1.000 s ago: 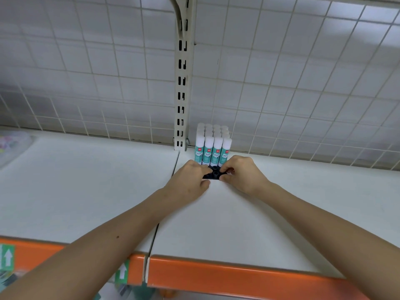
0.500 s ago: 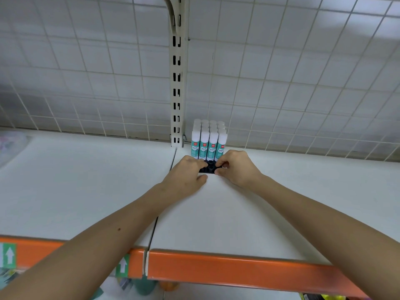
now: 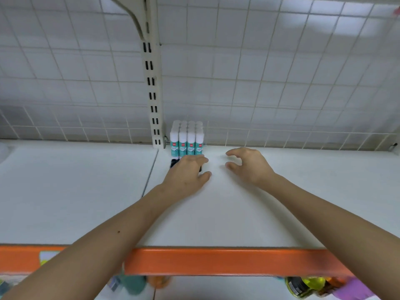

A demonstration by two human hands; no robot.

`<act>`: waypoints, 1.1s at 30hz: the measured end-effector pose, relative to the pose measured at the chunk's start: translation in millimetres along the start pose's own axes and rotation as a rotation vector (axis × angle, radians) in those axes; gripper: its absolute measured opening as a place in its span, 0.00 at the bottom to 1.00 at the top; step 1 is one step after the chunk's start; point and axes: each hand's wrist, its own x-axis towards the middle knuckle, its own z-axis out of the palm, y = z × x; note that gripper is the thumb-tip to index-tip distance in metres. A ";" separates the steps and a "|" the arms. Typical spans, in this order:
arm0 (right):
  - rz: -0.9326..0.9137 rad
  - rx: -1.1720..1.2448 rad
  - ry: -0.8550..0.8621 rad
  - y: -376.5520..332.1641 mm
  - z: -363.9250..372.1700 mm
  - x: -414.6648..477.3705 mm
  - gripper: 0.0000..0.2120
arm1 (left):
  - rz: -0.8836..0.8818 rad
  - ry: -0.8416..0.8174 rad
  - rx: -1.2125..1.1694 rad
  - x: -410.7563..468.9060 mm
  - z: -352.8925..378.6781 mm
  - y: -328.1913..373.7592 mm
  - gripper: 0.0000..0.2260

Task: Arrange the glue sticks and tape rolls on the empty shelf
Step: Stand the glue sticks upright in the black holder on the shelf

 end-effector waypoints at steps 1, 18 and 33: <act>0.027 -0.003 0.012 11.0 -5.9 -6.0 0.18 | 0.009 0.000 0.001 2.5 3.4 10.0 0.18; 0.431 -0.149 0.247 260.5 -172.6 -202.0 0.19 | 0.391 -0.116 -0.229 63.2 141.1 321.1 0.22; 0.732 -0.140 0.410 410.5 -254.0 -291.9 0.19 | 0.583 -0.375 -0.307 124.5 241.2 503.9 0.20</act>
